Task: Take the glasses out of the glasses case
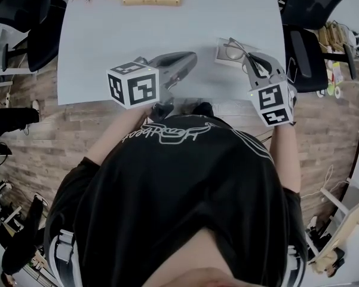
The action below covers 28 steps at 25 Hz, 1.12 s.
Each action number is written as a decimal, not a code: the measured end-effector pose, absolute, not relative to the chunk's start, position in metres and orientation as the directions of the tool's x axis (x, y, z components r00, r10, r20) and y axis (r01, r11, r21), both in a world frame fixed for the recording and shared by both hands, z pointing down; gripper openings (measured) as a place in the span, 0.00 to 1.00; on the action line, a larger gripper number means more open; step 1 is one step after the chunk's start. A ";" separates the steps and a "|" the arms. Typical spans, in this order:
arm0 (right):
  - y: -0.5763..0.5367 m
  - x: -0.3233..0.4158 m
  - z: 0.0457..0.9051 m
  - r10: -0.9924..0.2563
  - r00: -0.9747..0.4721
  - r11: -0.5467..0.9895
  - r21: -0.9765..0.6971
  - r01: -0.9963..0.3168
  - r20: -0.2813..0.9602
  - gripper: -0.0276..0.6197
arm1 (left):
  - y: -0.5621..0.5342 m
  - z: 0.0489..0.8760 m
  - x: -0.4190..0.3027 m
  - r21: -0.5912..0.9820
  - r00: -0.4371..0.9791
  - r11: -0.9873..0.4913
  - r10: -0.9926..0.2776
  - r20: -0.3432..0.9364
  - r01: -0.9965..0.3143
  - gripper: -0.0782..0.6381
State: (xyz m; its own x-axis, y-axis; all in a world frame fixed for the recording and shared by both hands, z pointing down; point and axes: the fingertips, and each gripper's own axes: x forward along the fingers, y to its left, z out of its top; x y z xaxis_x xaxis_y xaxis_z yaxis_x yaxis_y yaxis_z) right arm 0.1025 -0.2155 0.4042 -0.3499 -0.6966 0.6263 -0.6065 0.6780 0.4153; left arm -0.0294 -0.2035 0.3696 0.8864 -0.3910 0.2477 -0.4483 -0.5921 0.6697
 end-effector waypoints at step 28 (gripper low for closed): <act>-0.113 0.078 0.293 -0.849 -0.506 0.481 -0.175 -0.859 0.154 0.07 | -0.144 0.303 -0.033 0.585 0.936 -0.735 -0.325 0.138 -0.341 0.12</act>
